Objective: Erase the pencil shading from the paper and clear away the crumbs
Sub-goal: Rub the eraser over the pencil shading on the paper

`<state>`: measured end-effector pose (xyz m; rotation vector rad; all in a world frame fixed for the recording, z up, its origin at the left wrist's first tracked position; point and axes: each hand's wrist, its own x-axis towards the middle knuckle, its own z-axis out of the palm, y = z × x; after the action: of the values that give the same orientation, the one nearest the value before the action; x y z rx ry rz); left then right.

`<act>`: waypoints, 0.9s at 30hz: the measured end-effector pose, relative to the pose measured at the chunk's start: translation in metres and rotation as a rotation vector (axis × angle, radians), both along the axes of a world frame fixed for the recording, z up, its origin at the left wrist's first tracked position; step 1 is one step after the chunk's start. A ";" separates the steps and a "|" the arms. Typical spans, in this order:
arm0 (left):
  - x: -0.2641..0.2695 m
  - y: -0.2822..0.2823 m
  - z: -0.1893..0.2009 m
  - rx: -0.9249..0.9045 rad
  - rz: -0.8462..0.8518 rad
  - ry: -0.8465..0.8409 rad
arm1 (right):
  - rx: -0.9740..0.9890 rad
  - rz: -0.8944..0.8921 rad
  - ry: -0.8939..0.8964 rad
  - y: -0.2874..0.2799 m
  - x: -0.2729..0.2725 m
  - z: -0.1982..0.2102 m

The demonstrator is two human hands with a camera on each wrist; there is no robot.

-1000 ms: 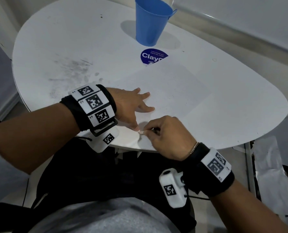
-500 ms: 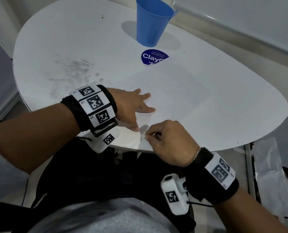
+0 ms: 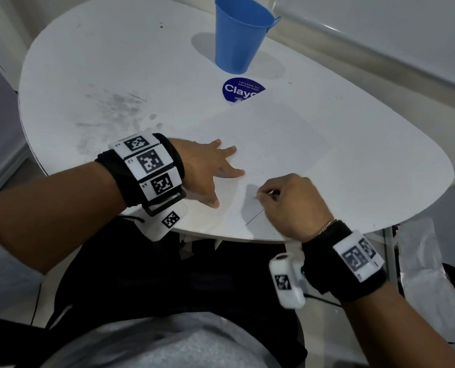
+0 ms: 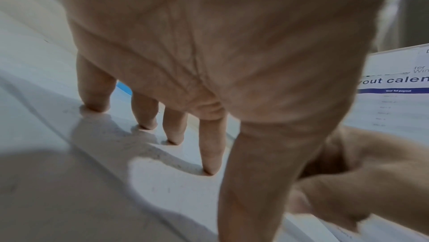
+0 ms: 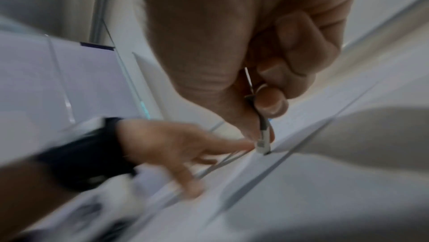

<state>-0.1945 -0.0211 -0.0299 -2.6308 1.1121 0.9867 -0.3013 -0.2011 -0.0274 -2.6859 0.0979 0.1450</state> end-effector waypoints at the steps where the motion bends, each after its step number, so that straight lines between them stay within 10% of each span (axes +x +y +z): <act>1: 0.000 0.000 0.000 -0.001 0.003 0.002 | 0.016 0.066 0.022 0.009 -0.006 -0.002; 27: -0.002 0.001 0.003 0.007 0.007 0.011 | 0.018 -0.138 -0.027 -0.024 0.016 -0.006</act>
<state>-0.1964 -0.0201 -0.0264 -2.6288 1.1008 1.0058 -0.2853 -0.2248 -0.0331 -2.6518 0.2710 0.0667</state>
